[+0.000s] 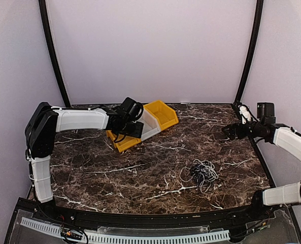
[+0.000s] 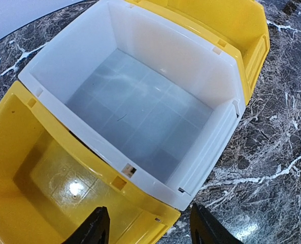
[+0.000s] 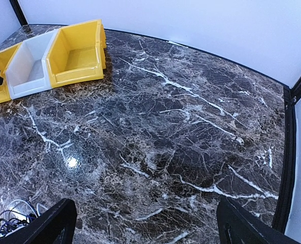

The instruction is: Untangle the cables

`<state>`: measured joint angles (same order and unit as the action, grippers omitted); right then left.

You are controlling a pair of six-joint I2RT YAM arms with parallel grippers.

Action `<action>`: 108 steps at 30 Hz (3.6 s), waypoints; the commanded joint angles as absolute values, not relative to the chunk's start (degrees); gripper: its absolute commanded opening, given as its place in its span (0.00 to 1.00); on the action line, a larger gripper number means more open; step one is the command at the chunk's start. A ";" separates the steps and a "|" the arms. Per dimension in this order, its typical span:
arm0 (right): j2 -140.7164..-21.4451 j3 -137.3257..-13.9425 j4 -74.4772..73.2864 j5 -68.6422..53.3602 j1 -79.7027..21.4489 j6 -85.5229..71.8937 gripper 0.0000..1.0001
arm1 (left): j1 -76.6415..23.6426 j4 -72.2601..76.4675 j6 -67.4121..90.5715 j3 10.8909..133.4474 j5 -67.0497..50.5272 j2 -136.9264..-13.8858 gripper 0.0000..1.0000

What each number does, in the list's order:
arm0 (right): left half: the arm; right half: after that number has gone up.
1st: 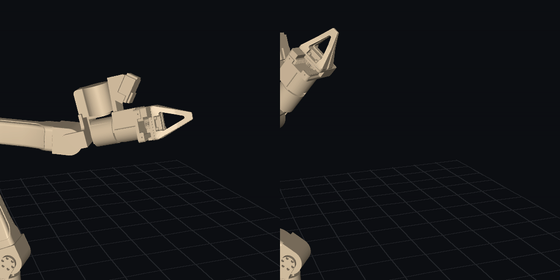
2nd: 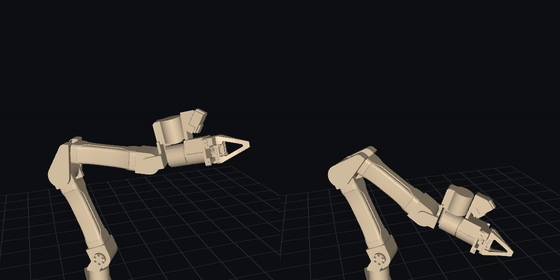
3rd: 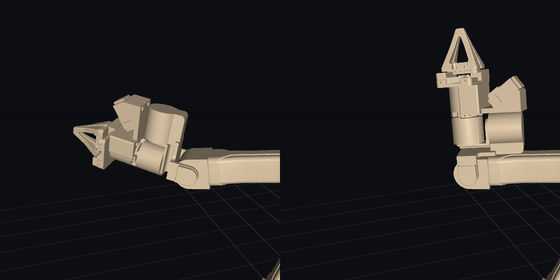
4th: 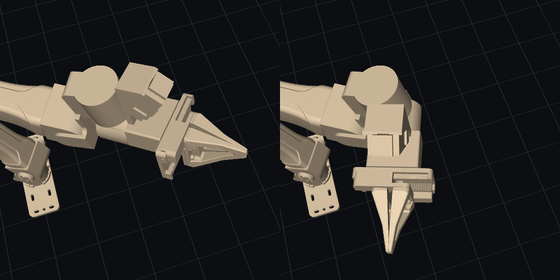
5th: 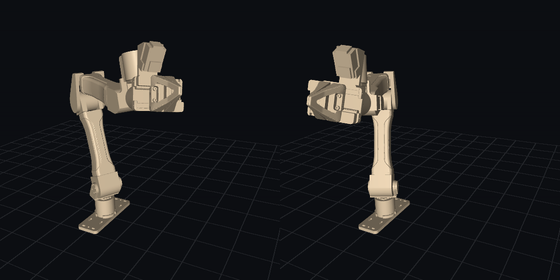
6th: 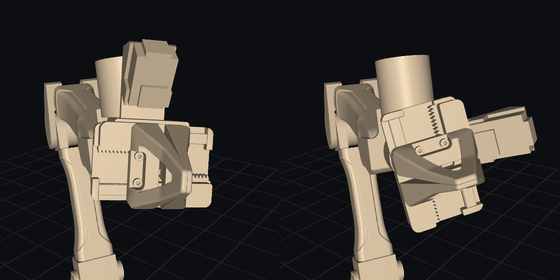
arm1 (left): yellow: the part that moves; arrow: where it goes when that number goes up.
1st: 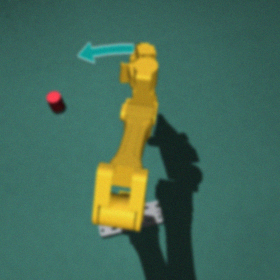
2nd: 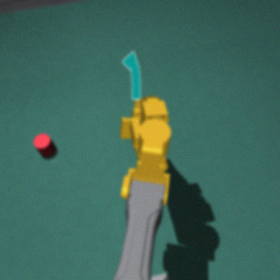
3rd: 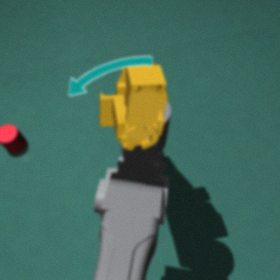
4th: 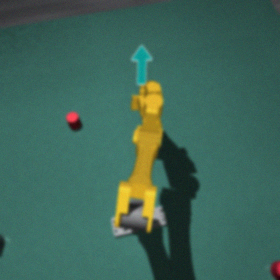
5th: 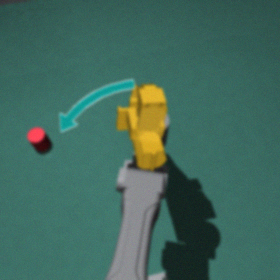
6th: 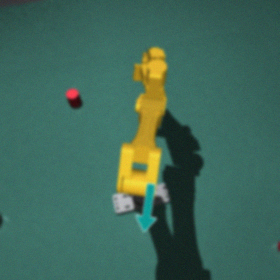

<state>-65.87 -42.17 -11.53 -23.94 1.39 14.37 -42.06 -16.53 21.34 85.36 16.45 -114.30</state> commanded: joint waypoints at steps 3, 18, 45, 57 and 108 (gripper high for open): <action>-64.98 -41.66 -10.41 -27.01 1.22 15.92 0.99 | -42.00 -19.77 16.60 84.74 15.14 -115.26 0.59; -65.69 -41.58 -11.25 -28.92 1.23 16.76 0.99 | -41.74 -27.15 5.20 80.36 8.85 -112.30 0.46; -58.39 -44.46 -33.36 -37.73 -3.14 42.53 0.88 | -42.36 -16.74 5.14 64.42 18.53 -83.25 0.63; -62.53 -40.64 -37.89 -21.15 -23.72 47.24 0.89 | -33.06 -25.10 39.91 54.15 24.81 -74.57 0.86; -84.34 -47.26 -31.61 -22.05 -35.80 44.81 0.45 | -32.28 0.32 14.40 64.96 13.46 -92.47 0.71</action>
